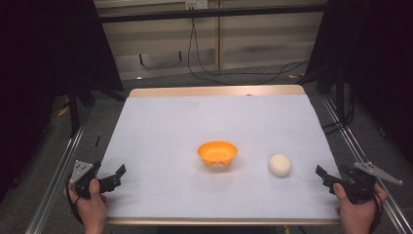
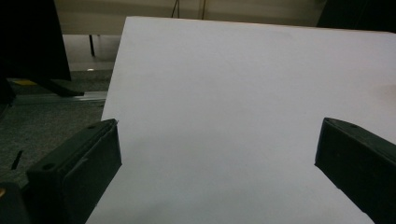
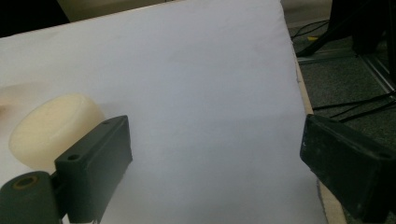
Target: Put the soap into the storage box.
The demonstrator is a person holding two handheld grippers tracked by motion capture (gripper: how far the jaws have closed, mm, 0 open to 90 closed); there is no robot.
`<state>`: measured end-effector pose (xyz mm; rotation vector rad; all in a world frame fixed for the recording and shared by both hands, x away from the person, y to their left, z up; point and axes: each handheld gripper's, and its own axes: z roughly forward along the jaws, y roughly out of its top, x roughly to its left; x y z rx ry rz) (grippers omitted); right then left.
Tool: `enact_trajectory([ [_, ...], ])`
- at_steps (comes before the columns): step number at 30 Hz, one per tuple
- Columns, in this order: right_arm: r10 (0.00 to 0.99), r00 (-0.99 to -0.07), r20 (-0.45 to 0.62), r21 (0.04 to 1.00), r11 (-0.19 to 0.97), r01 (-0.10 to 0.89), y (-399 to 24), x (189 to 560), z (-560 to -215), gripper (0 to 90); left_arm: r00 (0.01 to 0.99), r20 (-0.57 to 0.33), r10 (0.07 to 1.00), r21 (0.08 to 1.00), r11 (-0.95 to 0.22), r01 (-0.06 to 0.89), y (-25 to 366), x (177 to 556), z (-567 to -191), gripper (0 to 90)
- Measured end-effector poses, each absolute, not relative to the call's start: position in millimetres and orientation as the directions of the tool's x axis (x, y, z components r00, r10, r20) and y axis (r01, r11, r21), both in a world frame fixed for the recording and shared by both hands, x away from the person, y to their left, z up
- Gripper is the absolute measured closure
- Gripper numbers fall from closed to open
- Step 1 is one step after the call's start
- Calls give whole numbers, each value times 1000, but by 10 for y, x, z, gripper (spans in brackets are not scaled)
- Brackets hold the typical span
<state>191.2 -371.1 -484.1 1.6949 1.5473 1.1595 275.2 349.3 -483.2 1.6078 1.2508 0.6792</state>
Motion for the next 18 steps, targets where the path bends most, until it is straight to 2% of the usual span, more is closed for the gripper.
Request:
enact_trajectory([
  [9,977,-70,202,844,-137,519,-3689,1981,-4779,233,324,-121,938,915,-21,403,3481,2746,-4832,2],
  [13,989,-109,97,816,-17,578,-3645,2075,-4707,254,326,-101,940,913,-43,406,3458,2750,-4833,2],
  [15,989,-124,86,804,4,595,-3637,2098,-4682,266,328,-78,942,917,-61,393,3449,2735,-4832,2],
  [16,985,-149,86,765,31,644,-3643,2133,-4630,342,325,-73,943,923,-59,379,3439,2721,-4833,2],
  [18,982,-160,101,754,29,656,-3654,2142,-4611,342,322,-74,944,923,-57,380,3437,2719,-4834,2],
])
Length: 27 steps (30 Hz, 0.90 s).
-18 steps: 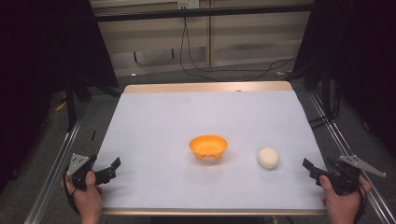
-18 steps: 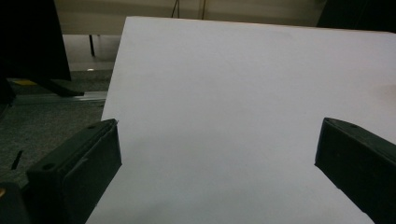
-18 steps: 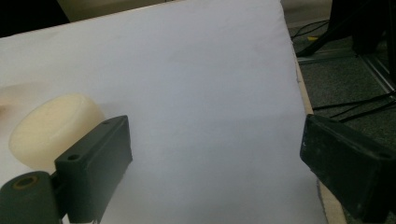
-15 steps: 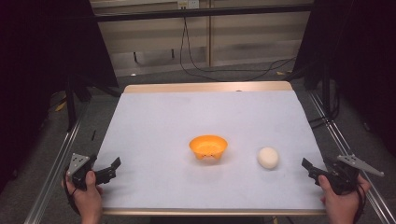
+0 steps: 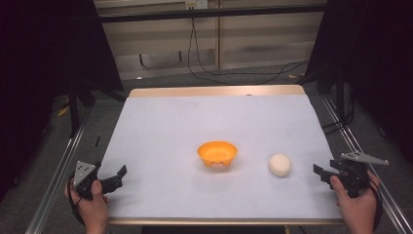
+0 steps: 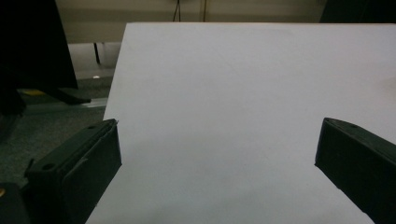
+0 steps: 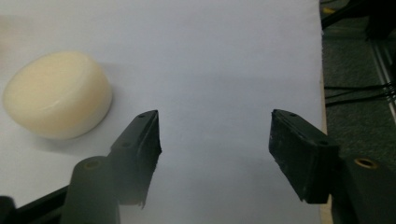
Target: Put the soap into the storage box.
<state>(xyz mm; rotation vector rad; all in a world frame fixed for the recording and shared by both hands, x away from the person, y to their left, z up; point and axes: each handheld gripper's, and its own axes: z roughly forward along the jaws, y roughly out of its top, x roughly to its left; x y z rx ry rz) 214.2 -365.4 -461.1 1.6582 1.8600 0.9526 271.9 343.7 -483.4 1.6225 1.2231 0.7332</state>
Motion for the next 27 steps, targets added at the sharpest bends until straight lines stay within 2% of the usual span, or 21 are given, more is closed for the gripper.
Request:
enact_trajectory([
  [1,973,-173,151,731,8,682,-3669,2154,-4575,334,322,-71,944,920,-63,386,3445,2727,-4833,8],
  [3,975,-186,124,710,44,703,-3657,2161,-4554,274,335,-83,939,916,-61,396,3444,2738,-4835,8],
  [4,975,-186,124,710,44,703,-3657,2161,-4554,274,335,-83,939,916,-61,396,3444,2738,-4835,8],
  [6,971,-232,64,661,134,738,-3603,2173,-4504,197,334,-73,940,923,-63,379,3438,2720,-4834,8],
  [12,948,-316,46,566,236,790,-3502,2317,-4445,198,335,-54,941,920,-84,384,3412,2726,-4833,7],
  [20,927,-368,65,487,292,823,-3353,2486,-4468,184,350,-44,936,923,-96,373,3402,2717,-4833,7],
  [27,914,-387,118,441,301,846,-3173,2629,-4467,98,351,-45,935,922,-97,374,3403,2718,-4832,7],
])
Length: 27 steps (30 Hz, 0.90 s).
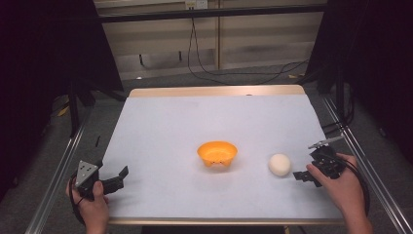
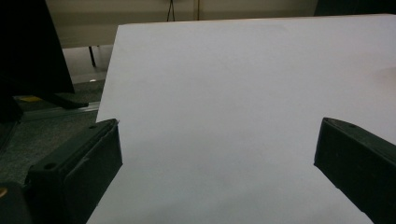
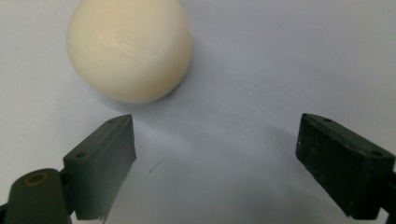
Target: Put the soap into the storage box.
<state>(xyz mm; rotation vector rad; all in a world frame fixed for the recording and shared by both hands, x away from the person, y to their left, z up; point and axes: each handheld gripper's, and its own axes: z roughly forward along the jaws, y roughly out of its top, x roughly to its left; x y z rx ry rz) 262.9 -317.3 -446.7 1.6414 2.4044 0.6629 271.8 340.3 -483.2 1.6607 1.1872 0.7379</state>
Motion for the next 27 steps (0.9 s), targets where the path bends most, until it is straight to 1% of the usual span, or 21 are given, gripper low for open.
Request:
enact_trajectory([
  [3,911,-394,119,435,309,846,-3095,2670,-4444,74,352,-44,935,920,-100,380,3400,2721,-4832,7],
  [9,912,-391,122,440,303,845,-2976,2751,-4413,55,350,-43,936,920,-100,379,3403,2726,-4832,7],
  [15,916,-382,124,443,293,847,-2862,2834,-4406,56,356,-47,933,917,-101,386,3414,2734,-4831,5],
  [17,919,-370,133,446,278,851,-2833,2863,-4408,57,358,-64,932,917,-87,389,3419,2736,-4833,4],
  [27,923,-362,126,440,275,855,-2680,2968,-4395,75,358,-58,932,914,-95,394,3422,2740,-4831,3],
])
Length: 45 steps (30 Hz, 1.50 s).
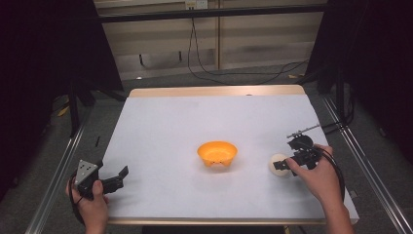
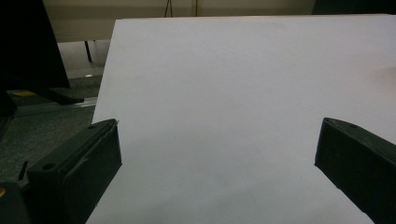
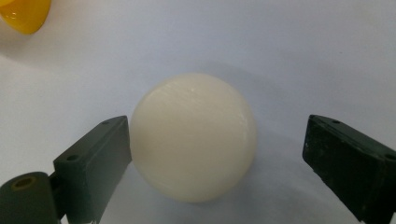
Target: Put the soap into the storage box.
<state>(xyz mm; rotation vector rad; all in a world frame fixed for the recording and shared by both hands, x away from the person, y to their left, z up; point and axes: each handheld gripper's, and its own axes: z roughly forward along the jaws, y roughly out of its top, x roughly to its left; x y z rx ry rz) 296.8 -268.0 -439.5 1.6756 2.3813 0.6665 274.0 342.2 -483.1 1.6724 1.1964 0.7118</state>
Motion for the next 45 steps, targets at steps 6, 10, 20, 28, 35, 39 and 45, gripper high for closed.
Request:
enact_trajectory([
  [6,912,-390,126,440,301,846,-2597,2995,-4407,88,359,-54,932,913,-99,395,3426,2740,-4830,3],
  [10,913,-394,108,424,316,849,-2516,3013,-4429,105,363,-58,930,913,-97,395,3429,2742,-4830,3],
  [20,926,-363,98,373,304,877,-2489,3021,-4517,211,362,-66,930,914,-89,395,3429,2744,-4832,3],
  [28,924,-369,102,371,309,876,-2503,3004,-4535,232,363,-58,930,913,-98,395,3431,2744,-4830,3],
  [35,924,-369,104,378,307,874,-2504,2989,-4545,235,363,-62,930,914,-93,394,3429,2745,-4831,3],
  [39,921,-376,104,376,313,872,-2508,2984,-4543,237,361,-56,931,913,-99,396,3430,2745,-4830,3],
  [45,902,-413,129,390,337,857,-2496,2978,-4533,238,357,-56,933,914,-96,393,3416,2742,-4831,3],
])
